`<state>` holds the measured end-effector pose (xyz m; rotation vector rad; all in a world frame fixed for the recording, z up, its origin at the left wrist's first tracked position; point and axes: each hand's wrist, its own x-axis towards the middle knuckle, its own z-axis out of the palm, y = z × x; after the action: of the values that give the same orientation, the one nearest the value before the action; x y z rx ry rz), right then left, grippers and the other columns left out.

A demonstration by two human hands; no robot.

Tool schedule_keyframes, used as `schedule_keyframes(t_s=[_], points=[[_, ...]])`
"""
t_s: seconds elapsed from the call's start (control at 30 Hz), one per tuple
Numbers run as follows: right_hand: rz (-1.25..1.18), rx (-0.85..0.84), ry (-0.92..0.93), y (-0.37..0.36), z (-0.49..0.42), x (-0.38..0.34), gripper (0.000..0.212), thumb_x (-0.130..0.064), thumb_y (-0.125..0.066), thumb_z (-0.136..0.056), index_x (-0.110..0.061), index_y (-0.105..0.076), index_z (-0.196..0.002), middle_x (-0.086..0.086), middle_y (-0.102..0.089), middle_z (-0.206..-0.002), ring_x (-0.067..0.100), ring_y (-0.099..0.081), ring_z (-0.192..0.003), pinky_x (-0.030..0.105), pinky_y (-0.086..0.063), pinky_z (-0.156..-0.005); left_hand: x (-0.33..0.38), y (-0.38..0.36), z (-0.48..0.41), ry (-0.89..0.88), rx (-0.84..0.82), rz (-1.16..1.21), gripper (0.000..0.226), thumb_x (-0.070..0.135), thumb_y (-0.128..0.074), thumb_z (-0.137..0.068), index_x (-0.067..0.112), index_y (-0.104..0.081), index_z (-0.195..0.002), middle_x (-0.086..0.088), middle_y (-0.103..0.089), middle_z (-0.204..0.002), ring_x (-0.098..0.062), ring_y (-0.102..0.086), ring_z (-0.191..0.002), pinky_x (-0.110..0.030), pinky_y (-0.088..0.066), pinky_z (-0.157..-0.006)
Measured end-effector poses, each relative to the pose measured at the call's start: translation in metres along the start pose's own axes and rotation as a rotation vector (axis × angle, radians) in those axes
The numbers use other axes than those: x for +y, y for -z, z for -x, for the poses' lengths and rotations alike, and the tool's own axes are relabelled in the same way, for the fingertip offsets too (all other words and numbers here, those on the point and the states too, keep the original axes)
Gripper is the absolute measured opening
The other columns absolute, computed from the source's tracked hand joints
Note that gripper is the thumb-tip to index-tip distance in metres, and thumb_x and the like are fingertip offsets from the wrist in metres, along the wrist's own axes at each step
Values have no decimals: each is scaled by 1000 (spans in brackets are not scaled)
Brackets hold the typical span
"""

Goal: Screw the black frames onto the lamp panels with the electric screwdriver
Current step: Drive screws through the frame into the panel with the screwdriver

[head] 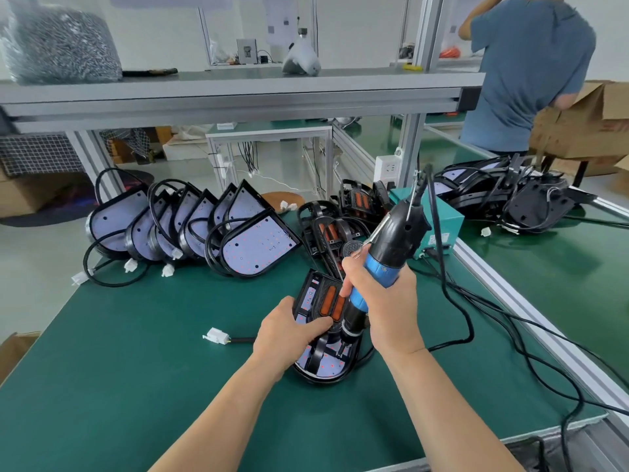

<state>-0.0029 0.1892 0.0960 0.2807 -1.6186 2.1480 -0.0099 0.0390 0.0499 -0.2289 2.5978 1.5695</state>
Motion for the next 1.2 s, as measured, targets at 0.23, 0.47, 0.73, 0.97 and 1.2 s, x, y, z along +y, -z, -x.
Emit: schedule_keyframes(t_s=[0.23, 0.47, 0.73, 0.97, 1.2], points=[[-196, 112, 3, 13, -17, -27, 15, -26, -78, -79, -20, -66, -86, 4, -54, -63, 19, -52, -54, 26, -49, -59, -8, 7, -12, -9, -90, 44, 34, 42, -87, -68, 26, -66, -91, 14, -75, -77, -11, -71, -79, -29, -55, -71], [-467, 616, -94, 89, -55, -38, 23, -33, -70, -93, -16, -55, -96, -7, -59, -58, 11, -59, -54, 25, -54, -62, 0, 33, -19, -47, -423, -51, 43, 39, -84, -69, 21, -70, -106, 6, -78, -98, -13, -74, -92, -33, -58, -90], [-448, 766, -168, 149, -48, 5, 14, -34, -71, -91, -23, -65, -84, -11, -64, -62, 8, -62, -57, 20, -53, -60, 36, 34, -36, -96, -409, -582, 90, 76, -64, -76, 21, -48, -145, -1, -56, -138, -21, -55, -126, -38, -49, -103], [-725, 729, -248, 176, -41, 29, 21, -38, -69, -92, -18, -74, -92, -9, -61, -74, 6, -58, -59, 22, -48, -62, 100, -49, -25, -697, -134, -793, 14, 32, -62, -92, 31, -75, -96, 5, -68, -104, -22, -54, -105, -39, -46, -95], [-748, 654, -289, 185, -38, 34, 27, -45, -65, -90, -20, -69, -100, -11, -57, -76, 5, -55, -58, 24, -37, -68, 102, -112, -37, -825, -312, -1208, 21, 25, -64, -93, 34, -70, -111, 5, -69, -109, -23, -48, -107, -36, -31, -84]])
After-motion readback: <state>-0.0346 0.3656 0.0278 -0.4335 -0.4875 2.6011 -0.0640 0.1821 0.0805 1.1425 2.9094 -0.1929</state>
